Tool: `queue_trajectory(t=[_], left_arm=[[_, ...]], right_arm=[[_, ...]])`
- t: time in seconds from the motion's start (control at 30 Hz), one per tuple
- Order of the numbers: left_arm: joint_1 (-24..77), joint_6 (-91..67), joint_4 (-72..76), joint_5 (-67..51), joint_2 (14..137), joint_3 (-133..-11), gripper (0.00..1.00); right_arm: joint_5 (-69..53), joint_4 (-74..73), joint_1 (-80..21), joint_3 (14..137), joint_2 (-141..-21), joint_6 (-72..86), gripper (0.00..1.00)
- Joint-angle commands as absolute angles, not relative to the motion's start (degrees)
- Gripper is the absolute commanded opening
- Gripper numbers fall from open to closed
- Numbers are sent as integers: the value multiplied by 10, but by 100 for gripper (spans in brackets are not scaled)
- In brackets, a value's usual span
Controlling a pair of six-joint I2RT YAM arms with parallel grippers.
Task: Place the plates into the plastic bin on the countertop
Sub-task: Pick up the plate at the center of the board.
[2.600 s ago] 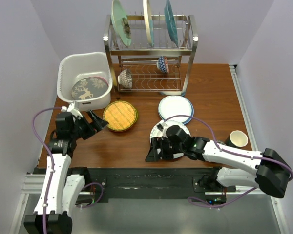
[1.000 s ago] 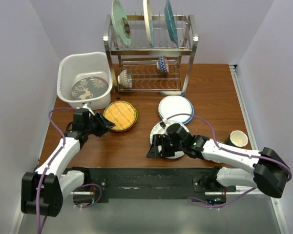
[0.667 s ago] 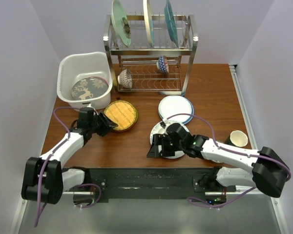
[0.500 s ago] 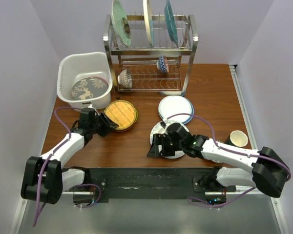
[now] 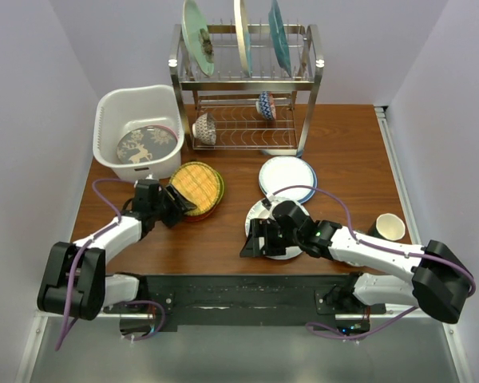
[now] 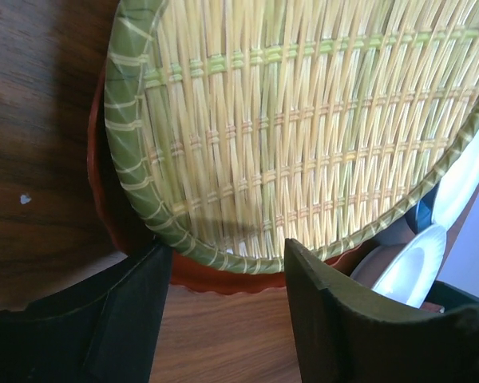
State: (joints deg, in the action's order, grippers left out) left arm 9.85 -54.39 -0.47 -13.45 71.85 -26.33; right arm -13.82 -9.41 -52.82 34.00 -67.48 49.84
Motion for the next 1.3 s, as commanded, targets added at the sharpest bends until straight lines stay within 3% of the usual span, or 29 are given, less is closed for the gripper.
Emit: queue_trajectory(t=[0.0,0.2,0.33,0.43,0.57,1.27], left_arm=[[104,-548,26,-119,729,-260,63],[105,-547,31,-112,729,-263,58],[105,-548,44,-111,732,-264,46],[105,-552,56,-111,732,-265,29],[105,-556,60,-115,731,-266,0],[105,-542,2,-123,680,-340,0]], right_arm=[[-149,-80,-526,345,-673,494,77],[-150,-78,-526,350,-679,494,77],[-151,-78,-526,349,-679,494,77],[-149,-77,-525,345,-675,494,76],[-149,-80,-525,345,-676,493,77],[-153,-77,-525,342,-673,495,77]])
